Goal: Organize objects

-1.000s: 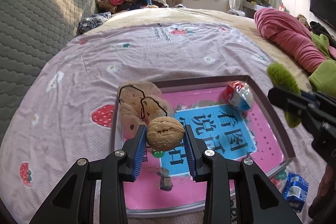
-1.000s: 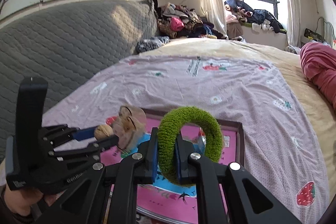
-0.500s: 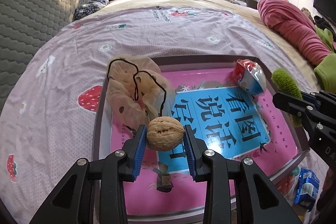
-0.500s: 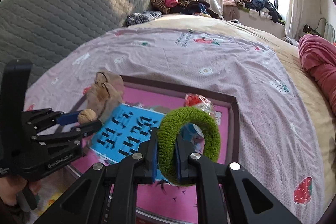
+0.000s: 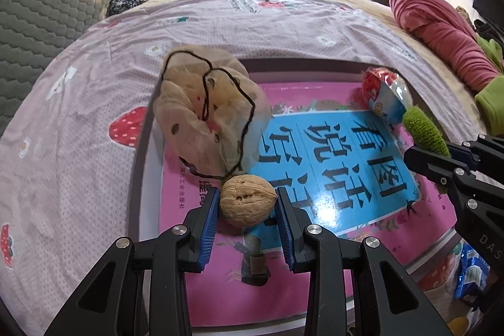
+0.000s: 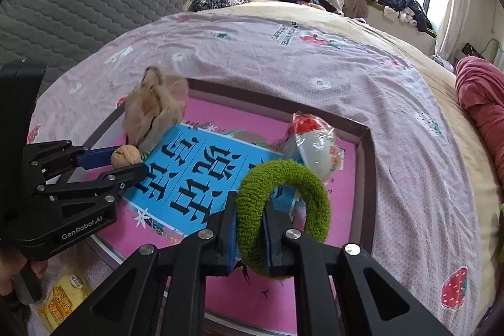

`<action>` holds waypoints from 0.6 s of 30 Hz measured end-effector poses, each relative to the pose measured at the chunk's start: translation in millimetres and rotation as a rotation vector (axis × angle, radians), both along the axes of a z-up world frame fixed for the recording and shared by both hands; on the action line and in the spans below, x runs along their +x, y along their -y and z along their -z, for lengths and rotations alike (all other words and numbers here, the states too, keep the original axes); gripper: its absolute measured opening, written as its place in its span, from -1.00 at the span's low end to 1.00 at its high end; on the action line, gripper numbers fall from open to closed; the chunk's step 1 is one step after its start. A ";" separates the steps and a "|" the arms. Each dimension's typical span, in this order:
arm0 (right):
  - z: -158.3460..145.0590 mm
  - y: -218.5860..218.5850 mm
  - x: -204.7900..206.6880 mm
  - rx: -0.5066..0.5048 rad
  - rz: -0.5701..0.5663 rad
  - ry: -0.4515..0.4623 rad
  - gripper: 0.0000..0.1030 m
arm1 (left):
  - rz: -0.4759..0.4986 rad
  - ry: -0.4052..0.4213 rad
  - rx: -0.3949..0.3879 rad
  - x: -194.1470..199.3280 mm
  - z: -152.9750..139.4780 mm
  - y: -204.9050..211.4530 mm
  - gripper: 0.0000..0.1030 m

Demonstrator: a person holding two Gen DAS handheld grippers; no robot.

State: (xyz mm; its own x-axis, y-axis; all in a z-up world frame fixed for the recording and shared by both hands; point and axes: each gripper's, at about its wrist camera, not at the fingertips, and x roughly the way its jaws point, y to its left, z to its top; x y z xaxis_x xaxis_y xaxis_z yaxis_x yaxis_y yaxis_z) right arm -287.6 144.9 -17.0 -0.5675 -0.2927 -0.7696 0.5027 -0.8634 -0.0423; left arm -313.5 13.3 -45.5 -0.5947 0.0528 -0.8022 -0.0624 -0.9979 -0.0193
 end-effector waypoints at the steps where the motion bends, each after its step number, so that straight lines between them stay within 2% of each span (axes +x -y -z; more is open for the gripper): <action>1: 1.7 0.7 -0.3 0.006 -0.001 0.004 -0.74 | 0.001 -0.002 -0.004 0.3 1.2 -0.9 -0.30; 7: 9.9 4.3 -2.6 0.056 0.007 0.016 -0.74 | 0.012 0.002 -0.007 1.9 1.4 -2.2 -0.30; 18: 16.8 4.6 -5.8 0.077 0.007 0.048 -0.73 | 0.010 0.009 -0.006 2.3 1.6 -0.3 -0.29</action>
State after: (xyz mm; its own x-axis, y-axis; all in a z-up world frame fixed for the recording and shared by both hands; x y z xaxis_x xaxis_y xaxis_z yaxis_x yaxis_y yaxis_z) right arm -293.4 140.3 -33.8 -0.5310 -0.2273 -0.8163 0.4993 -0.8623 -0.0846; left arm -311.2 13.7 -47.1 -0.5868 0.0540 -0.8079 -0.0720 -0.9973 -0.0143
